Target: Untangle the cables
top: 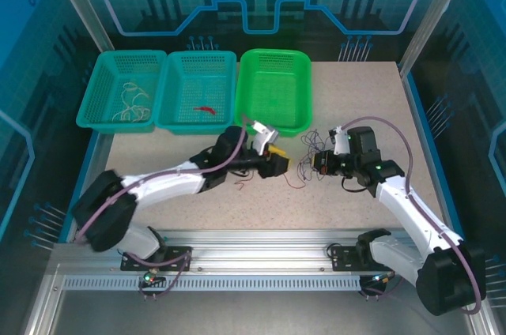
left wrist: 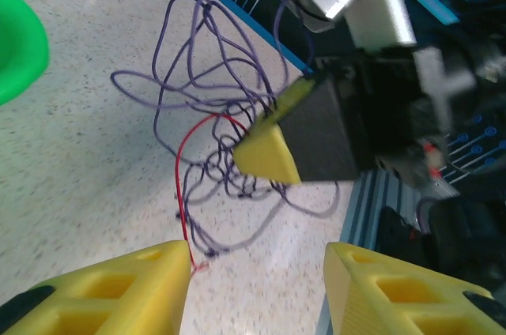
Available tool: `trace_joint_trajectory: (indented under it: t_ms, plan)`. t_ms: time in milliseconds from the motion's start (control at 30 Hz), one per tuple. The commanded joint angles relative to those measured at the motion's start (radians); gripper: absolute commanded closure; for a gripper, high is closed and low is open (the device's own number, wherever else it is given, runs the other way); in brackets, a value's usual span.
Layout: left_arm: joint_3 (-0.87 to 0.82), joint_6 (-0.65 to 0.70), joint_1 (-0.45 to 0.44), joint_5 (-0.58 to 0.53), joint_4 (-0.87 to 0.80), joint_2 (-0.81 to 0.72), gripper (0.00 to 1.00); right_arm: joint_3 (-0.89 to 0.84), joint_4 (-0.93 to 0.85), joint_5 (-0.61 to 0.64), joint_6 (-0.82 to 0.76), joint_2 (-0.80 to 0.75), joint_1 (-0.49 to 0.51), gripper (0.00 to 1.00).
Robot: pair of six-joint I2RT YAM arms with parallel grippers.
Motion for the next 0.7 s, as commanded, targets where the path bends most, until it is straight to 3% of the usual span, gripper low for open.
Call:
trace_joint_trajectory:
  t_ms: [0,100,300,400,533,667]
  plan:
    - [0.082,-0.083,-0.004,0.064,0.113,0.143,0.49,0.033,-0.024,-0.033,-0.005,-0.018,0.020,1.00]
    - [0.125,-0.160,-0.005,0.150,0.196,0.247,0.49,0.041,-0.037,-0.020,-0.005,-0.021,0.026,1.00]
    - [0.135,-0.220,-0.004,0.161,0.270,0.341,0.55,0.036,-0.024,-0.024,0.008,-0.022,0.030,1.00]
    - [0.135,-0.243,-0.004,0.167,0.297,0.364,0.66,0.038,-0.026,-0.028,0.006,-0.021,0.036,1.00]
    - [0.123,-0.243,-0.002,0.148,0.312,0.359,1.00,0.037,-0.031,-0.023,0.002,-0.025,0.038,1.00]
    - [0.108,-0.219,0.000,0.128,0.294,0.320,1.00,0.026,-0.042,0.015,0.008,-0.026,0.038,1.00]
